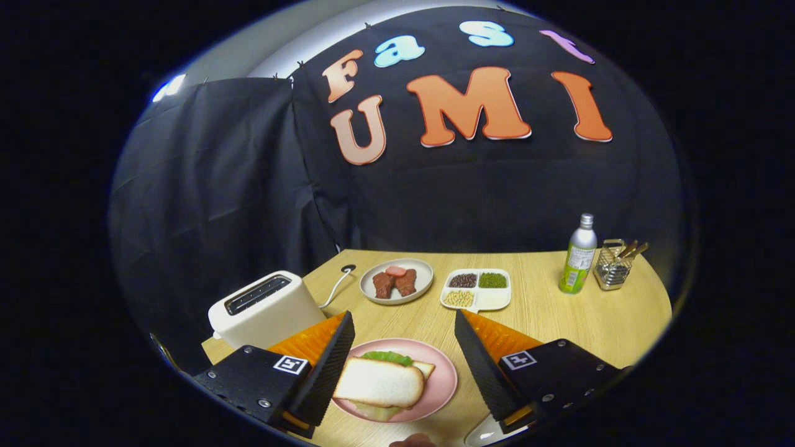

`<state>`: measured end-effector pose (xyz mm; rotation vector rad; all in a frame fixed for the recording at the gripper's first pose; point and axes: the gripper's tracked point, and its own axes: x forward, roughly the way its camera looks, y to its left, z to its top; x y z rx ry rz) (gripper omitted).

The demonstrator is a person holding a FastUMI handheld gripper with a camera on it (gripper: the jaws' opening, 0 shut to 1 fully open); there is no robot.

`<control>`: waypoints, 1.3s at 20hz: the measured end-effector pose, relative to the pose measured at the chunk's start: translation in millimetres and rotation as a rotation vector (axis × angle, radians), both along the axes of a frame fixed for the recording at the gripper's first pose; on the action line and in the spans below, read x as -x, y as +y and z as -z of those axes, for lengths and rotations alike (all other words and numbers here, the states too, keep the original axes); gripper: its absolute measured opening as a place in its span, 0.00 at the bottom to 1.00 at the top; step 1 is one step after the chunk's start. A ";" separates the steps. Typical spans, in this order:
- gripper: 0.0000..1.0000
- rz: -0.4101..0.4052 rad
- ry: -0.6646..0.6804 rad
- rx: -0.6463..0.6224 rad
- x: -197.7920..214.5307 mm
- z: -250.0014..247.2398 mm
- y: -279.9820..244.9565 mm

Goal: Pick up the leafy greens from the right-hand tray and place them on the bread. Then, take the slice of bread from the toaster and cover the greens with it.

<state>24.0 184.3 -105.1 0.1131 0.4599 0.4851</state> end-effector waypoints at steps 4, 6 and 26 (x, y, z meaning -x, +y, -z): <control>0.98 0.027 -0.106 -0.016 -4.0 -29.9 -1.8; 0.98 0.035 -0.154 -0.008 -4.2 -42.2 -2.0; 0.99 0.158 -0.513 0.068 15.8 -126.7 -19.8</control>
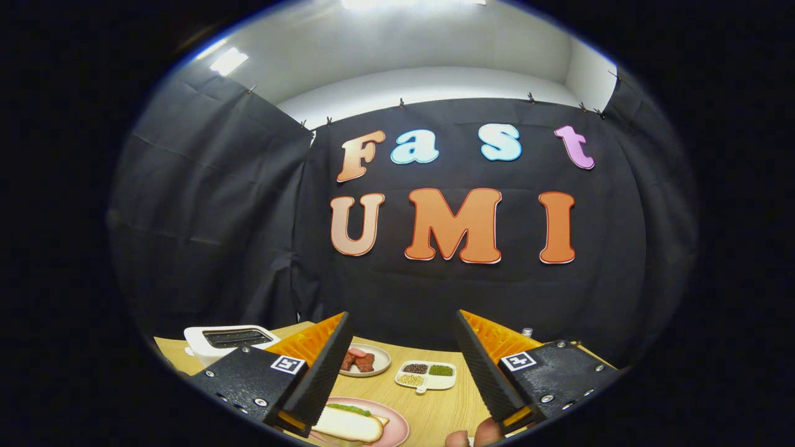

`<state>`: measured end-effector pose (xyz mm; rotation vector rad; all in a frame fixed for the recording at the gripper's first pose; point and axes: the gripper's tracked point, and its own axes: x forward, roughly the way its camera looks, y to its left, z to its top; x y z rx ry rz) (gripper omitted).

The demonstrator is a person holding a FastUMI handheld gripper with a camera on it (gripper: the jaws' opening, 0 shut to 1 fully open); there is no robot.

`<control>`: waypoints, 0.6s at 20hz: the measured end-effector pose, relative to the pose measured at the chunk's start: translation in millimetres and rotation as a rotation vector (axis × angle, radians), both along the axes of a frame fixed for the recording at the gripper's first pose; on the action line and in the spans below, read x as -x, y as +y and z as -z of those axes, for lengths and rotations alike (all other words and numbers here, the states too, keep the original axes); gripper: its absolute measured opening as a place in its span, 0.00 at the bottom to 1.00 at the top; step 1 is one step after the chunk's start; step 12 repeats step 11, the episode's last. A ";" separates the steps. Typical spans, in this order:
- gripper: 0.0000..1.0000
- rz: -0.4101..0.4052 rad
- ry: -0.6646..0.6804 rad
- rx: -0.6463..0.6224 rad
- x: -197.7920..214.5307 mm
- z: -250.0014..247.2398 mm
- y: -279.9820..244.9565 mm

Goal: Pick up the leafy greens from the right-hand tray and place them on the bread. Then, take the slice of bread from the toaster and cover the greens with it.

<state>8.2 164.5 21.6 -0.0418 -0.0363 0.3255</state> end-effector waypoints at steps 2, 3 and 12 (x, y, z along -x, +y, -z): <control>0.99 0.001 -0.017 -0.003 1.4 -2.8 -2.3; 0.99 -0.001 -0.025 -0.001 1.8 -4.1 -3.2; 0.99 0.020 -0.032 -0.006 2.4 -3.4 -10.8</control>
